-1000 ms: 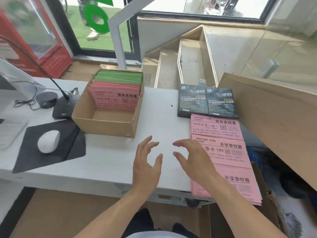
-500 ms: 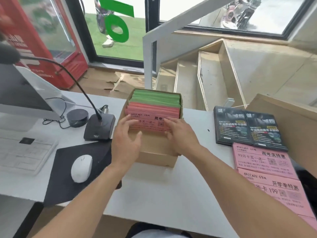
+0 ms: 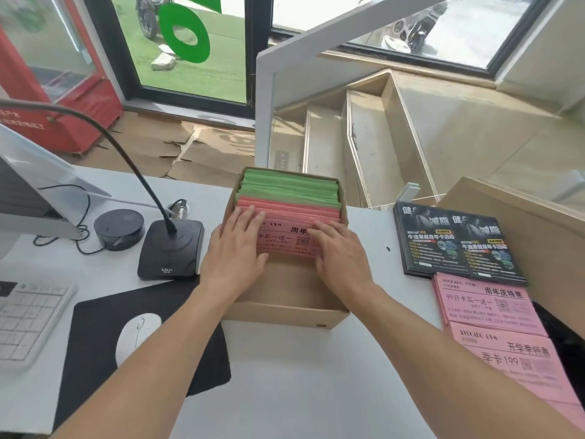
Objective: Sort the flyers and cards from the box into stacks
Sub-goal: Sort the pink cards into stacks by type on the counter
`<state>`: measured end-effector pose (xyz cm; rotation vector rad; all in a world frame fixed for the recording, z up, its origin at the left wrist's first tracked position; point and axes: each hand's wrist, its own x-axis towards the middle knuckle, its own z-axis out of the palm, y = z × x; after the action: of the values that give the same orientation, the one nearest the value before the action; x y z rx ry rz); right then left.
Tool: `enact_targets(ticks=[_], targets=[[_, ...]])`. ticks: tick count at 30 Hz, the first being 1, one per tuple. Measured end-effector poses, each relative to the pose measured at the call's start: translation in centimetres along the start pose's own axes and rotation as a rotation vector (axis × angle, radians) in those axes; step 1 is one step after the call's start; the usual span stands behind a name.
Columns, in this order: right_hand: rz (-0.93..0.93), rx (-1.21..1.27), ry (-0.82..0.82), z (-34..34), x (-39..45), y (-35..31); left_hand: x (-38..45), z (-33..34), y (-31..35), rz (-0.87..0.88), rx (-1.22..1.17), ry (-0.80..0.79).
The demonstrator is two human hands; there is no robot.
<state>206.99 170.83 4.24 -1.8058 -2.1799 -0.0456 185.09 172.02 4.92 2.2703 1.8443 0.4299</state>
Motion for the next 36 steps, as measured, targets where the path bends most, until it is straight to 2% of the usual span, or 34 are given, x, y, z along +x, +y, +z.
enact_targets(ticks=[4,8,13,16,19,22,26,29,33,36], targets=[[-0.023,0.015,0.081,-0.5,-0.3,-0.4,0.0,0.3,0.0,0.007,0.008,0.041],[-0.004,-0.015,-0.079,-0.8,-0.2,-0.6,0.1,0.7,-0.1,0.014,0.019,0.051],[-0.018,-0.031,-0.127,-1.2,0.1,-0.7,0.1,0.5,-0.1,0.013,-0.014,0.072],[0.017,0.095,-0.09,-1.3,0.0,-0.6,0.0,0.6,-0.2,0.019,-0.007,0.088],[0.065,0.239,0.042,-1.3,-0.4,-0.6,0.0,0.5,-0.1,0.043,-0.069,0.166],[0.119,0.454,0.197,-1.5,-0.9,-0.2,-0.2,-0.1,0.0,0.072,-0.22,0.251],[0.172,0.812,0.342,-3.2,-2.3,-0.6,-1.8,-1.7,0.6,0.016,-0.643,0.278],[0.193,1.017,0.437,-6.4,-3.8,-1.4,-4.1,-3.8,2.9,-0.005,-0.841,0.377],[0.257,1.155,0.346,-10.2,-5.7,0.6,-6.5,-5.1,7.0,-0.042,-0.945,0.422],[0.289,1.134,0.323,-11.7,-7.8,3.7,-8.1,-3.9,10.2,0.021,-0.959,0.38]])
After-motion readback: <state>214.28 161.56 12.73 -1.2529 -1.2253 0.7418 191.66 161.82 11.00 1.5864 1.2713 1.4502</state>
